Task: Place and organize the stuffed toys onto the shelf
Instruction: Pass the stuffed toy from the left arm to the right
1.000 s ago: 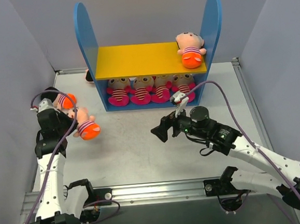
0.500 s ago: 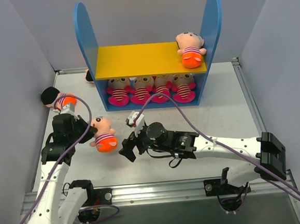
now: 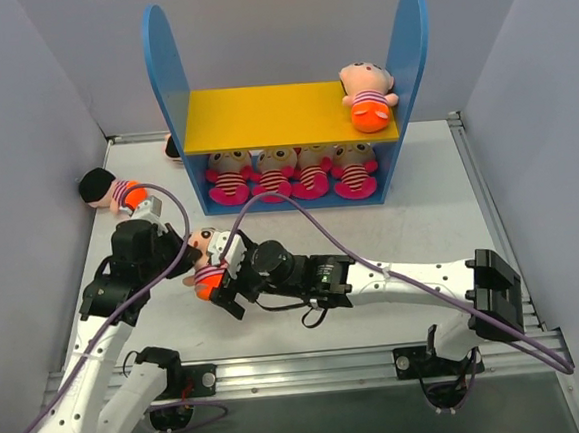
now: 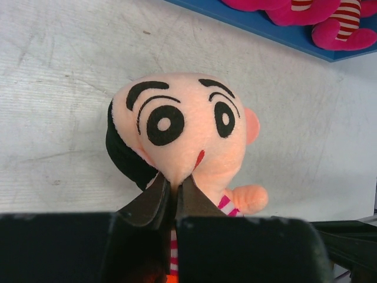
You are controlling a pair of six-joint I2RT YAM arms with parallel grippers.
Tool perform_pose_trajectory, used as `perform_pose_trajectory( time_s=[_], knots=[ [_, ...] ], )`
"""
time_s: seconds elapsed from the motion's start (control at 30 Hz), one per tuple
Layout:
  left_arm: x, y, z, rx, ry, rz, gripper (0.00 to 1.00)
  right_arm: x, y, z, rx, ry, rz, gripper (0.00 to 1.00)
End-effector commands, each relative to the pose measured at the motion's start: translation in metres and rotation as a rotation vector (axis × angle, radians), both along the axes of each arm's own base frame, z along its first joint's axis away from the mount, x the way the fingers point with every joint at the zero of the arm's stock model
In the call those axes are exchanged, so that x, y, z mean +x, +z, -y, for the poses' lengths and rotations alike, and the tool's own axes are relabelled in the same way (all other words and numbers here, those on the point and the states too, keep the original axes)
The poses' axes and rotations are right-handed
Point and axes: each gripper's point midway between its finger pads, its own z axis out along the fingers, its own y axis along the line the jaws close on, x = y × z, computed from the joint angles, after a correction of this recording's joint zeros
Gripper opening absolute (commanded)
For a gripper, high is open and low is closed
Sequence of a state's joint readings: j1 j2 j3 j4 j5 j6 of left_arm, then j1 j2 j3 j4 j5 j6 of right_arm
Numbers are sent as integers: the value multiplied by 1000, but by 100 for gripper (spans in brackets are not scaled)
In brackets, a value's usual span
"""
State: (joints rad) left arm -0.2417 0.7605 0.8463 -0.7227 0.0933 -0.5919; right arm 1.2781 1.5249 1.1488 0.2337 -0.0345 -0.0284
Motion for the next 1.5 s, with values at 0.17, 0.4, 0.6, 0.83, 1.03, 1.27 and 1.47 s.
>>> perform_pose_trajectory(
  time_s=[0.17,0.4,0.6,0.83,1.03,1.27,1.47],
  knots=[
    [10,37,4,-61,56,140,3,24,12,3,91,-248,-73,86],
    [14,39,2,-93,108,183,3,19,27,5,260,-414,-258,85],
    [16,40,2,-105,124,193,3,24,18,4,271,-508,-256,84],
    [16,43,5,-120,131,203,2,29,10,-4,247,-553,-217,80],
    [18,39,9,-117,124,200,2,31,2,-7,217,-563,-176,67],
    [20,39,9,-99,115,214,8,29,0,-6,202,-551,-159,19],
    [24,53,6,-46,94,258,31,26,2,1,168,-532,-148,0]
  ],
)
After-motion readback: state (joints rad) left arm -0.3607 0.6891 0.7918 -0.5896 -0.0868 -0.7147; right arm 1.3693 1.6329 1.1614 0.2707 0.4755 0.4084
